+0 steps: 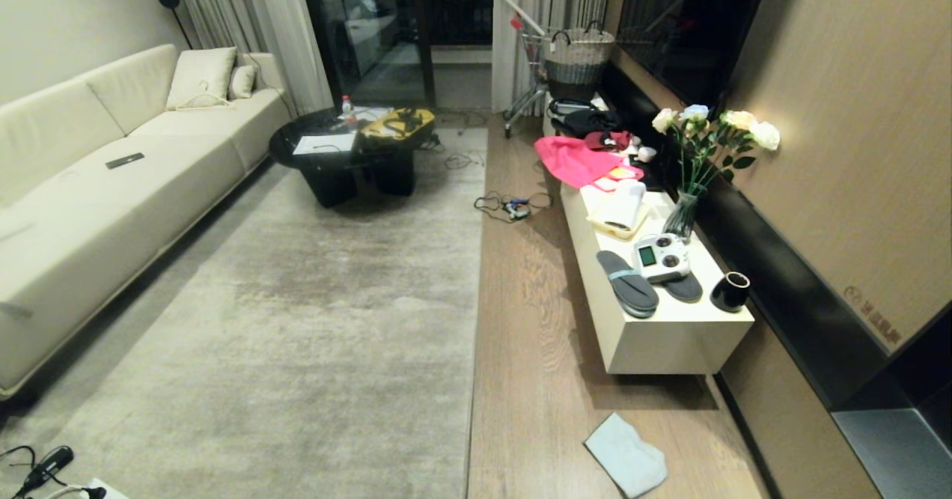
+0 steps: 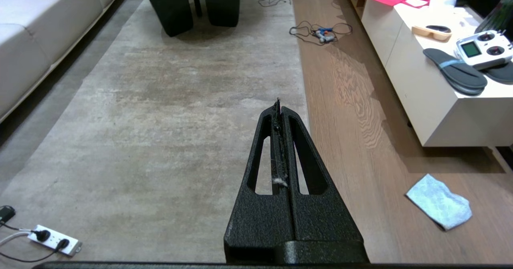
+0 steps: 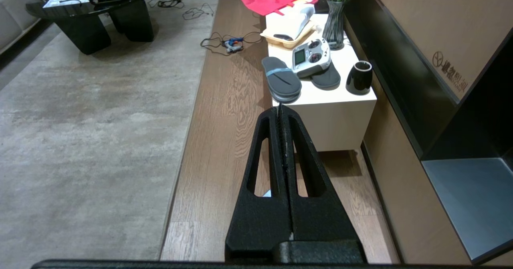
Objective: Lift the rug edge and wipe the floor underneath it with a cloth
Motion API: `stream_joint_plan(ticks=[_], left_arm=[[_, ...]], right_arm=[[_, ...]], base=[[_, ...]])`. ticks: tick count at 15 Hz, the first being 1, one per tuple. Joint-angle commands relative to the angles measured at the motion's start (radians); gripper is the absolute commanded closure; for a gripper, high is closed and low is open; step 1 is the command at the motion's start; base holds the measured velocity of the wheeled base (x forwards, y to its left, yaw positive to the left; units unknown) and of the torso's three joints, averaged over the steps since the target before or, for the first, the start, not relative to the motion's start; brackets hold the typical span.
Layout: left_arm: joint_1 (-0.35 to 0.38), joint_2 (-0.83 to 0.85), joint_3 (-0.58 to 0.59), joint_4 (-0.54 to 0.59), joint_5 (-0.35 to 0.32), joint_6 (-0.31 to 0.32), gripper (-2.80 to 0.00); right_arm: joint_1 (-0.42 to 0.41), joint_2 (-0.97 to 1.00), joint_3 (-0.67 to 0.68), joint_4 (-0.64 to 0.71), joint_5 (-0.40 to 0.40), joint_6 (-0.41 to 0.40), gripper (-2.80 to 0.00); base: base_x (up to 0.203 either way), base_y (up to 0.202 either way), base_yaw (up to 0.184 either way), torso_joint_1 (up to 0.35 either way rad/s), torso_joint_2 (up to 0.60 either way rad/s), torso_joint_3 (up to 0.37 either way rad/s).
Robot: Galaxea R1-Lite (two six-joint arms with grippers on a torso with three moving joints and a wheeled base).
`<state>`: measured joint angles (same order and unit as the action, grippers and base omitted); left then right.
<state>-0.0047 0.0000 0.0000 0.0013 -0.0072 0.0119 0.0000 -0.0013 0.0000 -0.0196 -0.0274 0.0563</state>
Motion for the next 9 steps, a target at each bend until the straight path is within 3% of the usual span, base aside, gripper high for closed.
stream_joint_plan(ticks=[1, 9], left_arm=[[0.000, 0.000, 0.000, 0.000, 0.000, 0.000, 0.00], [0.000, 0.000, 0.000, 0.000, 0.000, 0.000, 0.00]], right_arm=[[0.000, 0.001, 0.000, 0.000, 0.000, 0.000, 0.00], [0.000, 0.001, 0.000, 0.000, 0.000, 0.002, 0.00]], base=[[0.000, 0.000, 0.000, 0.164, -0.41, -0.241], [0.000, 0.000, 0.000, 0.151, -0.35, -0.208]])
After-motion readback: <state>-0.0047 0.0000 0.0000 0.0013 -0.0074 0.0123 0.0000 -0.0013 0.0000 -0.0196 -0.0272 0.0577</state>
